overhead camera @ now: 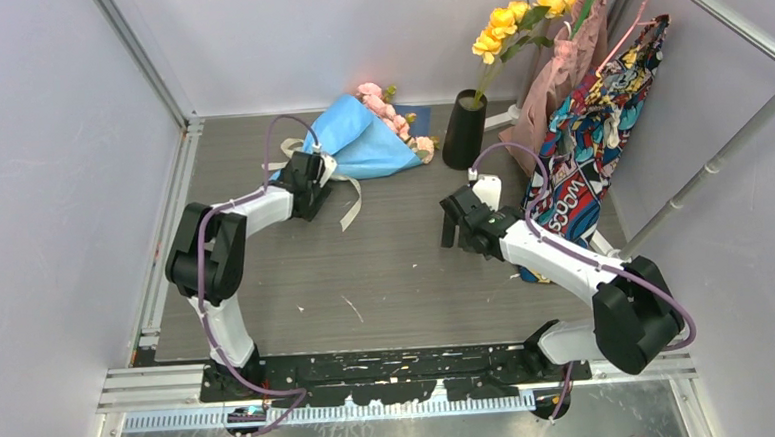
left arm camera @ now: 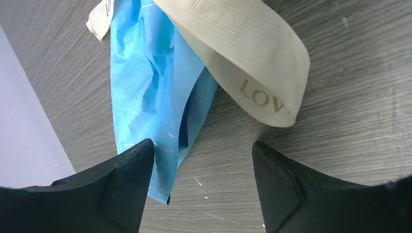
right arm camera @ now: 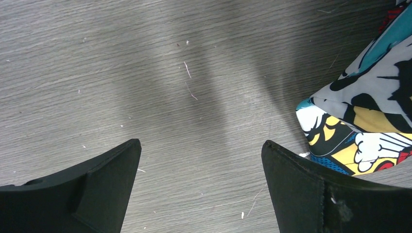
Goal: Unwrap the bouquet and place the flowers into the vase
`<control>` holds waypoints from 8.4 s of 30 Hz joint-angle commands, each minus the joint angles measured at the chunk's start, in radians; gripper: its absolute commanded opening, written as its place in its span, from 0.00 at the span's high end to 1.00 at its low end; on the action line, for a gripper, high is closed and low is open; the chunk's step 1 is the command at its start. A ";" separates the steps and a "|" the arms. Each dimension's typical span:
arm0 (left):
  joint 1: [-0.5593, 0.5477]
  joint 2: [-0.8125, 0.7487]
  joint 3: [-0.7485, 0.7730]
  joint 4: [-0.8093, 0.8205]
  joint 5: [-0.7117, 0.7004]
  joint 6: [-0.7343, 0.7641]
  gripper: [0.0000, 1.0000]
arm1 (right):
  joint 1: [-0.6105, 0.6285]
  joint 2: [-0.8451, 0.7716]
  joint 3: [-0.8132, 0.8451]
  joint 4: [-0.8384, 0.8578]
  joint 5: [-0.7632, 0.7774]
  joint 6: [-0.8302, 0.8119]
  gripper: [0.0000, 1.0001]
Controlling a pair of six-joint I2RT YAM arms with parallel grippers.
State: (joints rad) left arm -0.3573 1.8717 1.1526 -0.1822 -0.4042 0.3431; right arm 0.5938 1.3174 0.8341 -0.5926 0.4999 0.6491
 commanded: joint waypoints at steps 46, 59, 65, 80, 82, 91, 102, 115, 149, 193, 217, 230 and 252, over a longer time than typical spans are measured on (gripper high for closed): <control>-0.548 -0.243 -0.159 -0.380 0.071 -0.927 1.00 | 0.026 -0.044 0.010 0.042 0.001 -0.025 0.00; -0.729 -0.215 -0.138 -0.450 -0.054 -1.066 0.87 | 0.027 0.051 0.043 0.082 0.047 -0.014 0.00; -0.730 -0.346 -0.152 -0.492 -0.079 -1.033 0.37 | 0.010 0.157 0.087 0.115 0.075 -0.022 0.00; -0.719 -0.585 -0.447 -0.189 -0.002 -0.994 0.00 | -0.048 0.575 0.445 0.093 0.074 -0.026 0.00; -0.720 -0.583 -0.501 -0.116 0.039 -1.007 0.00 | -0.049 0.615 0.495 0.085 0.070 -0.033 0.00; -0.729 -0.576 -0.624 -0.026 -0.032 -0.999 0.00 | -0.039 0.741 0.649 0.068 0.012 -0.035 0.00; -0.728 -0.609 -0.577 -0.124 -0.140 -0.992 0.00 | 0.005 0.886 0.883 0.027 -0.061 -0.023 0.00; -0.734 -0.918 -0.681 -0.107 -0.237 -1.051 0.00 | 0.017 0.562 0.597 0.178 -0.040 -0.083 0.02; -0.227 -0.569 -0.390 0.362 0.182 -1.070 0.05 | 0.127 0.570 0.342 0.400 -0.142 -0.189 0.71; -0.117 -0.270 -0.366 0.367 0.290 -1.205 0.02 | -0.151 -0.444 0.055 0.097 0.074 -0.202 0.99; -0.116 -0.226 -0.359 0.391 0.308 -1.193 0.00 | -0.171 -0.861 0.171 0.002 0.407 -0.208 0.99; -0.117 -0.288 -0.348 0.375 0.325 -1.143 0.00 | -0.170 -0.707 0.078 0.081 0.134 -0.126 0.99; -0.252 -0.898 -0.504 -0.074 0.100 -0.692 0.01 | -0.038 -0.287 0.004 0.282 -0.128 -0.088 0.48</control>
State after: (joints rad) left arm -0.6067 1.0523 0.6830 -0.1516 -0.1875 -0.4522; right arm 0.5434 0.9985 0.8375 -0.4099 0.3962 0.5499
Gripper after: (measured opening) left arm 0.994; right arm 0.521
